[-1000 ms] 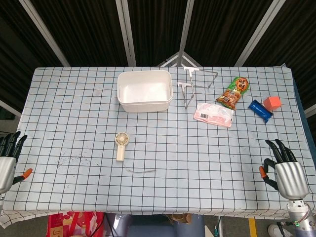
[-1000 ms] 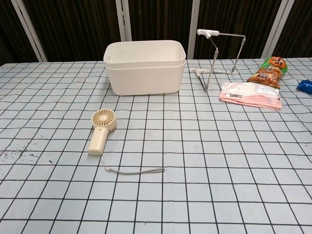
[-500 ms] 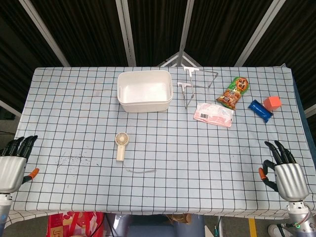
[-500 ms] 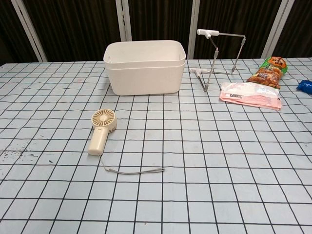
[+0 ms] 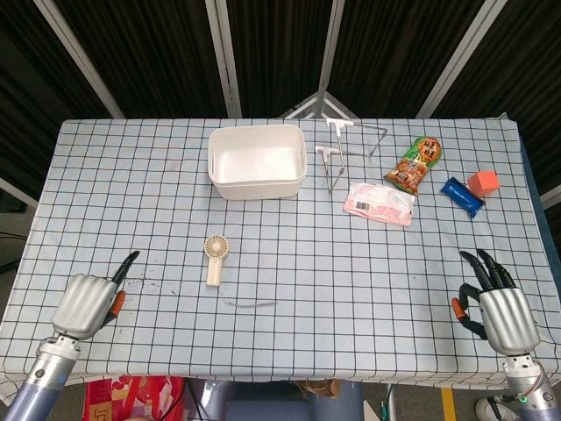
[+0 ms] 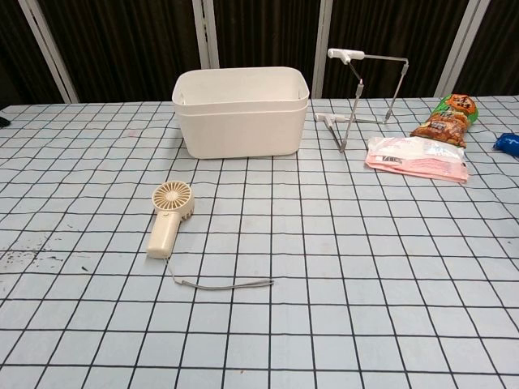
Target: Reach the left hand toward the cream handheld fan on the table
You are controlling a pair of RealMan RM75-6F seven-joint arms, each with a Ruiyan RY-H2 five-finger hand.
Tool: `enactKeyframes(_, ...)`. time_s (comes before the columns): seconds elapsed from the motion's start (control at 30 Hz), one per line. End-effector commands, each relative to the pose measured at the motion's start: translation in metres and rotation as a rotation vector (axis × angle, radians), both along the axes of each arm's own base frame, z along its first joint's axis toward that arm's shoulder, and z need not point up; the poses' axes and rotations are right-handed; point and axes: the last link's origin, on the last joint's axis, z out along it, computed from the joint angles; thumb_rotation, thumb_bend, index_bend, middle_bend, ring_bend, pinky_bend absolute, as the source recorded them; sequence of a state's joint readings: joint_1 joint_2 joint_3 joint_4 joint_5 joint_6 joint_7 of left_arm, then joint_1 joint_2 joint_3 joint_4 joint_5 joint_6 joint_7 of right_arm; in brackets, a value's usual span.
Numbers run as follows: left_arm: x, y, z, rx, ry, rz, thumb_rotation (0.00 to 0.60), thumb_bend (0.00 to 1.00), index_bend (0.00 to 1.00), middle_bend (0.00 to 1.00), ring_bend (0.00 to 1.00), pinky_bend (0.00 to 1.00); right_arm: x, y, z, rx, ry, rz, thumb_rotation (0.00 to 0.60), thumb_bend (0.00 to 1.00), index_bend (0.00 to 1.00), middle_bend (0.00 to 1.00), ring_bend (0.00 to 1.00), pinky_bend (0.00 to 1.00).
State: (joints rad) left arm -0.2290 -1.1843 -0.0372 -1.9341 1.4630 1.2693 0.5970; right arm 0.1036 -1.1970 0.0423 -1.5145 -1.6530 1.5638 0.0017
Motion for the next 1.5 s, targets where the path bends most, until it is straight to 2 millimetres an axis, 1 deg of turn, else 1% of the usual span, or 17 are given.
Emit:
enactKeyframes(0.03,0.041,0.015,-0.037,-0.116,-0.004,0.004,0.600,0.73,0.03,0.98,0.92,0.96,0.000,0.000,0.000,0.005,-0.003,0.005,0.600,0.43,0.20,0.16,0.09,0.21)
enactKeyframes(0.23,0.057,0.024,-0.070,-0.154,0.044,0.020,0.600,0.73,0.04,0.98,0.92,0.96,-0.001,-0.001,0.000,0.010,-0.017,0.007,0.600,0.43,0.20,0.16,0.09,0.21)
enactKeyframes(0.37,0.063,0.031,-0.085,-0.164,0.056,0.037,0.600,0.73,0.04,0.97,0.92,0.96,0.000,-0.002,0.001,0.012,-0.029,0.006,0.600,0.43,0.20,0.16,0.09,0.21)
enactKeyframes(0.5,0.075,0.036,-0.105,-0.183,0.069,0.029,0.600,0.73,0.05,0.97,0.92,0.96,0.001,-0.001,0.000,0.019,-0.033,0.015,0.600,0.43,0.20,0.16,0.09,0.21)
enactKeyframes(0.6,0.077,0.040,-0.114,-0.176,0.095,0.037,0.600,0.73,0.05,0.97,0.92,0.96,0.001,-0.001,0.000,0.019,-0.040,0.015,0.600,0.43,0.20,0.16,0.09,0.21)
enactKeyframes(0.97,0.077,0.047,-0.132,-0.187,0.119,0.073,0.600,0.73,0.06,0.97,0.92,0.96,0.002,-0.001,0.001,0.017,-0.051,0.024,0.600,0.43,0.20,0.16,0.09,0.21)
enactKeyframes(1.27,0.078,0.044,-0.138,-0.195,0.110,0.068,0.600,0.73,0.06,0.97,0.92,0.96,0.001,-0.001,0.001,0.014,-0.054,0.020,0.600,0.43,0.20,0.16,0.09,0.21)
enactKeyframes(1.5,0.072,0.043,-0.139,-0.191,0.123,0.072,0.600,0.73,0.06,0.97,0.92,0.96,0.002,0.000,0.001,0.015,-0.058,0.023,0.600,0.43,0.20,0.16,0.09,0.21)
